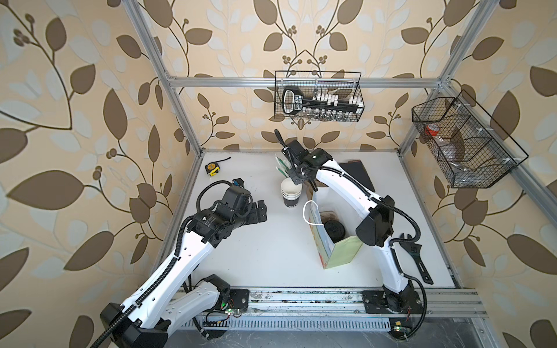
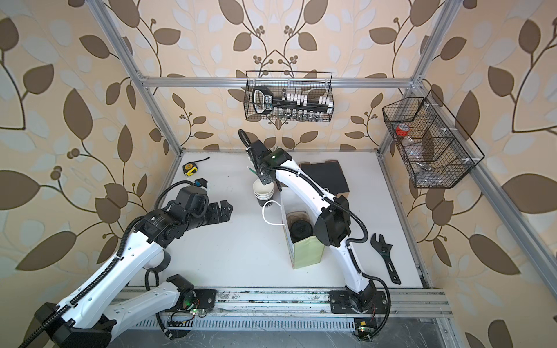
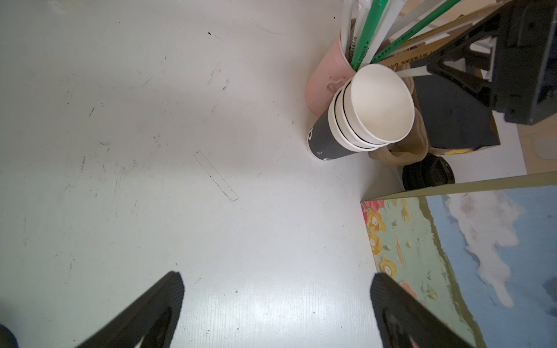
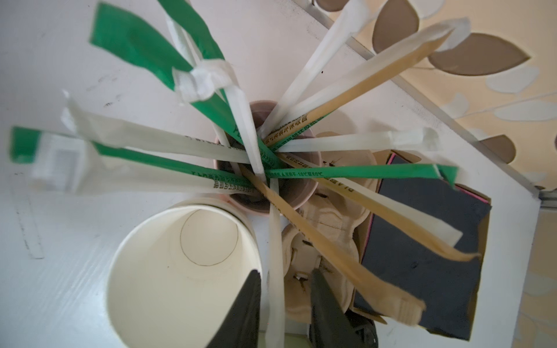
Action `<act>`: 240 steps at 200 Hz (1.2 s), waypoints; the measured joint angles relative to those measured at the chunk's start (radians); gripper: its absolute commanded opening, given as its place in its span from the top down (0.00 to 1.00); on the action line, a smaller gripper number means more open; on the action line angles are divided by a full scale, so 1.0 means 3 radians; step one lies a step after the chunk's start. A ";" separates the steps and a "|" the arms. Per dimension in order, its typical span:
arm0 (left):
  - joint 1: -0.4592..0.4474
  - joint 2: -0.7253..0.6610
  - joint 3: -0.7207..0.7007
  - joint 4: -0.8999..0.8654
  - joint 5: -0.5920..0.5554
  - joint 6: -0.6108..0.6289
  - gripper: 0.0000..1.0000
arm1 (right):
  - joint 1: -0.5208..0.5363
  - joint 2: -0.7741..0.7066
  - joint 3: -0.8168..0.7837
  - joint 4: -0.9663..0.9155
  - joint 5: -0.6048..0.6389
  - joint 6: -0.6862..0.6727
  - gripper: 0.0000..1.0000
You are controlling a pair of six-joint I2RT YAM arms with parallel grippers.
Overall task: Pack a coffee takeout order
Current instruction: Pick up the straw from the storage cup.
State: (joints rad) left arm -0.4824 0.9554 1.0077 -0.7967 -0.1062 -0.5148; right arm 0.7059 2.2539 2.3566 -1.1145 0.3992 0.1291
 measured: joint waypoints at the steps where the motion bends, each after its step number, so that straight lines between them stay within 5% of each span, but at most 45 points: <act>1: 0.0000 0.0000 0.0001 0.0000 0.0000 -0.0001 0.01 | 0.0000 0.0003 0.0000 0.0000 0.0000 -0.0001 0.74; 63: 0.0023 0.0000 0.0000 0.0000 -0.0003 -0.0001 0.01 | -0.0004 0.0058 -0.0001 0.0000 -0.0010 0.0004 0.88; 87: 0.0027 0.0000 0.0001 0.0000 -0.0003 -0.0001 0.01 | 0.0000 0.0058 -0.0001 0.0004 -0.0010 0.0032 1.00; 240: 0.0043 0.0000 0.0001 0.0000 -0.0009 -0.0001 0.01 | 0.0064 -0.0495 -0.0001 -0.0027 0.0000 0.0028 1.00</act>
State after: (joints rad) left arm -0.4694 0.9554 1.0080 -0.7967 -0.1089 -0.5152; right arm 0.7250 2.1056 2.3562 -1.1225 0.3992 0.1375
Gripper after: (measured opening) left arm 0.989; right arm 0.050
